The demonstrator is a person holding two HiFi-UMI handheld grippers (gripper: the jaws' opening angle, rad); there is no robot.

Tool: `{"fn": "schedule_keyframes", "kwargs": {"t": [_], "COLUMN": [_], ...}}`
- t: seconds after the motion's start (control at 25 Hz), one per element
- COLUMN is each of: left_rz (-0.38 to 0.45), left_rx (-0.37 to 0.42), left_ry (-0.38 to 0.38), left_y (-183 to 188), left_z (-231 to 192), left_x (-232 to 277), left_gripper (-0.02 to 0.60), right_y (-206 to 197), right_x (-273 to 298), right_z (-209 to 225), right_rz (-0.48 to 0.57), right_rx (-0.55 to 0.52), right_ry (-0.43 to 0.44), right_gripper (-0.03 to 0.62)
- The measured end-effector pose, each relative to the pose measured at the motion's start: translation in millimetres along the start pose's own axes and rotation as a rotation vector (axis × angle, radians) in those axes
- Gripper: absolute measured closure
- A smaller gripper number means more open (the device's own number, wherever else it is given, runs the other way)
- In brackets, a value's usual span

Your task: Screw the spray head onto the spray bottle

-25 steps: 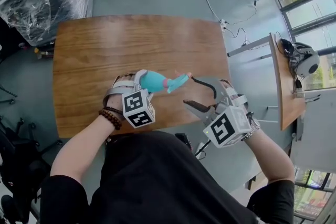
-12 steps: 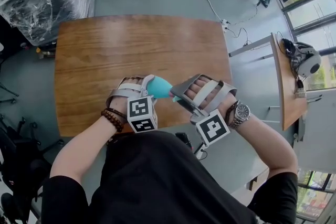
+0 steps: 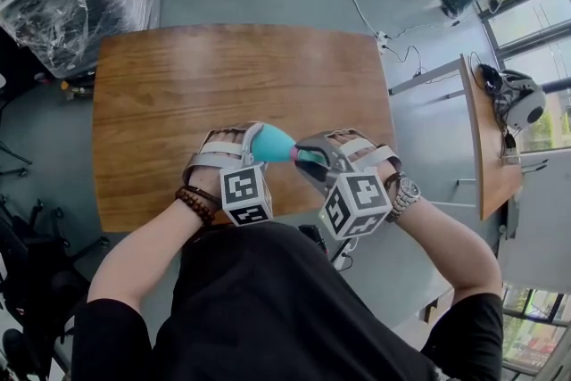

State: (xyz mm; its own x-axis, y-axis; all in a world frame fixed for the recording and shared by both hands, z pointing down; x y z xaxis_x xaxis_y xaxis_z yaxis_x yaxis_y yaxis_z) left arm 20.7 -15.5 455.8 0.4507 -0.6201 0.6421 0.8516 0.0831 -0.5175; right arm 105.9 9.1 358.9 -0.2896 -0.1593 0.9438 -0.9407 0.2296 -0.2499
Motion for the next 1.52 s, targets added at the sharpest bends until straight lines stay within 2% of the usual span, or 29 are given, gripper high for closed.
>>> {"fn": "schedule_keyframes", "kwargs": {"t": [0.28,0.44,0.52,0.6,0.8,0.96,1.12,1.2,1.28,1.36,1.44,1.52], "left_rz": [-0.051,-0.073,-0.079,-0.079,-0.067,-0.067,-0.079,-0.077,-0.067,-0.051,-0.036,-0.025], "left_rx": [0.049,0.123,0.168,0.182,0.106,0.062,0.009,-0.019,-0.051,-0.072,-0.069,-0.057], "left_ry": [0.07,0.117,0.144,0.151,0.113,0.073,0.032,0.002,-0.046,-0.104,-0.154,-0.193], "left_y": [-1,-4,-4,-4,-4,-5,-14,-18,-20,-21,-24,-26], "left_z": [-1,0,1,2,0,0,1,2,2,3,3,3], "left_x": [6,9,10,11,13,15,19,20,22,22,22,22], "left_gripper": [0.209,0.209,0.209,0.209,0.209,0.209,0.209,0.209,0.209,0.209,0.209,0.209], "right_y": [-29,-51,-58,-60,-58,-60,-62,-59,-52,-42,-31,-25], "right_x": [7,18,20,21,17,3,-16,-26,-37,-50,-60,-59], "right_z": [26,27,25,22,27,35,42,43,43,41,34,18], "right_rz": [0.27,0.439,0.48,0.49,0.525,0.581,0.594,0.584,0.55,0.474,0.314,0.099], "right_rx": [0.956,1.454,1.589,1.62,1.564,1.437,1.334,1.224,1.021,0.735,0.381,0.018], "right_ry": [0.177,0.337,0.378,0.375,0.336,0.266,0.193,0.154,0.096,0.023,-0.064,-0.135], "right_gripper": [0.476,0.476,0.476,0.476,0.472,0.404,0.398,0.398,0.398,0.398,0.398,0.398]}}
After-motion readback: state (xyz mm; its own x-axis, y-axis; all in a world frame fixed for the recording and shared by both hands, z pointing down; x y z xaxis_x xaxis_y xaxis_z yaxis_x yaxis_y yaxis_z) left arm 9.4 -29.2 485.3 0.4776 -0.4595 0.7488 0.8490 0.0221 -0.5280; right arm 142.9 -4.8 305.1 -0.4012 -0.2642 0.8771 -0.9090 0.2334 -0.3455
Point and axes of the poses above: the fingertips, and each gripper's own axes: x forward along the fingers, z to its right, y out of its top, the point moved 8 cm from there along -x, backward along the fingers, and after that the axes turned 11 degrees about y, right-handed, at the moved point
